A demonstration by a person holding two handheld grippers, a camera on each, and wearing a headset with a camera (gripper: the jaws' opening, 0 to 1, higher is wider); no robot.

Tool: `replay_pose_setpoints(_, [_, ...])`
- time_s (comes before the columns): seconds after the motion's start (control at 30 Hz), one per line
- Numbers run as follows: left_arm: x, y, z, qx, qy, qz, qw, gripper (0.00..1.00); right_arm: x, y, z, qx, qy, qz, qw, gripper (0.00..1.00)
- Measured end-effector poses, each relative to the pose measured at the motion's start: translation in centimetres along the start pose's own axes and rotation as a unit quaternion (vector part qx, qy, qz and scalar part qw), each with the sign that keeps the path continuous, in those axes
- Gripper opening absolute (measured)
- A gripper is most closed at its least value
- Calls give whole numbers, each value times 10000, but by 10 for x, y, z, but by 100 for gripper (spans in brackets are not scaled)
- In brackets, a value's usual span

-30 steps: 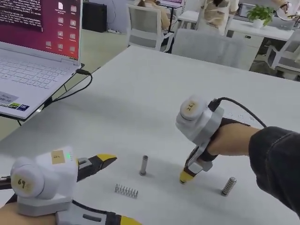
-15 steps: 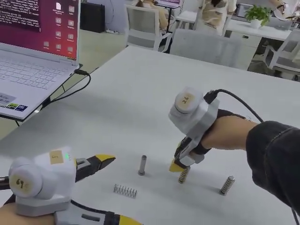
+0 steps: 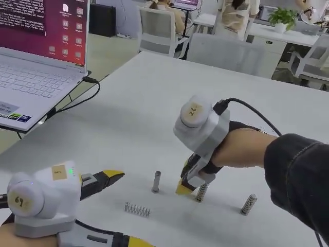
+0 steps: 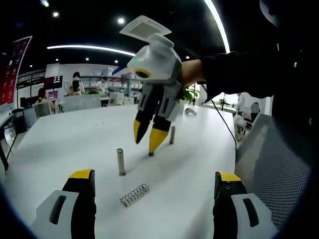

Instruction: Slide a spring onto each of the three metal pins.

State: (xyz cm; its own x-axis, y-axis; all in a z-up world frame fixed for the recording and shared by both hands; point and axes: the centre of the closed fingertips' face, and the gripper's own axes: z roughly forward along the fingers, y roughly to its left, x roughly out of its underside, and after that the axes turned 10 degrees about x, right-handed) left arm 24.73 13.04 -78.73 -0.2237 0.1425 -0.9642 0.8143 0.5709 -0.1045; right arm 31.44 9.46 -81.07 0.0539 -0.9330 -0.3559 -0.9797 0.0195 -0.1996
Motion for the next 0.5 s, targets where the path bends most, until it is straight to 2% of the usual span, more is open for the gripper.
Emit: replay_pose_setpoints(0.5, [0, -1, -4, -21, 4, 5, 10000, 97, -19, 34, 8, -238, -69, -279, 9993, 17])
